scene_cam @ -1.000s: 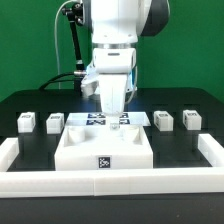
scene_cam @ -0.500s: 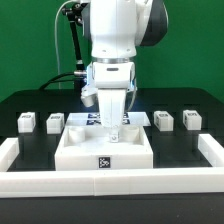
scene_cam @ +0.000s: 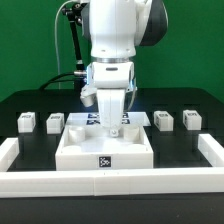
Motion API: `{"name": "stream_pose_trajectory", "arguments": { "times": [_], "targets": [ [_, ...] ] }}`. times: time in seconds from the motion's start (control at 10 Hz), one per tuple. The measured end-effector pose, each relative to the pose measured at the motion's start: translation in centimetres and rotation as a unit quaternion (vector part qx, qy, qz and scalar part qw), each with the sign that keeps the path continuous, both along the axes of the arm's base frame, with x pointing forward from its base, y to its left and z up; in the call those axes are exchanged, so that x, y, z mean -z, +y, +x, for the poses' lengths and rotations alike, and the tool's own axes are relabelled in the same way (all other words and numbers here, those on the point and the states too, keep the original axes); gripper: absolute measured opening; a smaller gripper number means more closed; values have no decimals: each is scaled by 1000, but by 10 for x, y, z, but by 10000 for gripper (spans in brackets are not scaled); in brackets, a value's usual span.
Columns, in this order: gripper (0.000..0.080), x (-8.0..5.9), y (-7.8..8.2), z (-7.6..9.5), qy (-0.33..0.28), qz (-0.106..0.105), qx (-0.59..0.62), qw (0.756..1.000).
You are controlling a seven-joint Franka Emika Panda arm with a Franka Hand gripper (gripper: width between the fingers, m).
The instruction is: Assemble square table
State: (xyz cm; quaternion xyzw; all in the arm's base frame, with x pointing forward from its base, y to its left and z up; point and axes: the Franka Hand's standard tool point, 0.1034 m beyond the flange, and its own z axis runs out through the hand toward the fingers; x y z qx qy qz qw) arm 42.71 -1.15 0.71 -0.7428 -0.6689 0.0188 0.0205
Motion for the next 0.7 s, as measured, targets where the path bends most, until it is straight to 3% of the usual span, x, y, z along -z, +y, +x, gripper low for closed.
{"name": "stream_pose_trajectory", "arguments": {
  "times": [0.1, 0.7],
  "targets": [
    [59, -1, 0, 1, -3, 0, 1, 1000],
    [59, -1, 2, 3, -6, 1, -2, 1000]
  ]
}}
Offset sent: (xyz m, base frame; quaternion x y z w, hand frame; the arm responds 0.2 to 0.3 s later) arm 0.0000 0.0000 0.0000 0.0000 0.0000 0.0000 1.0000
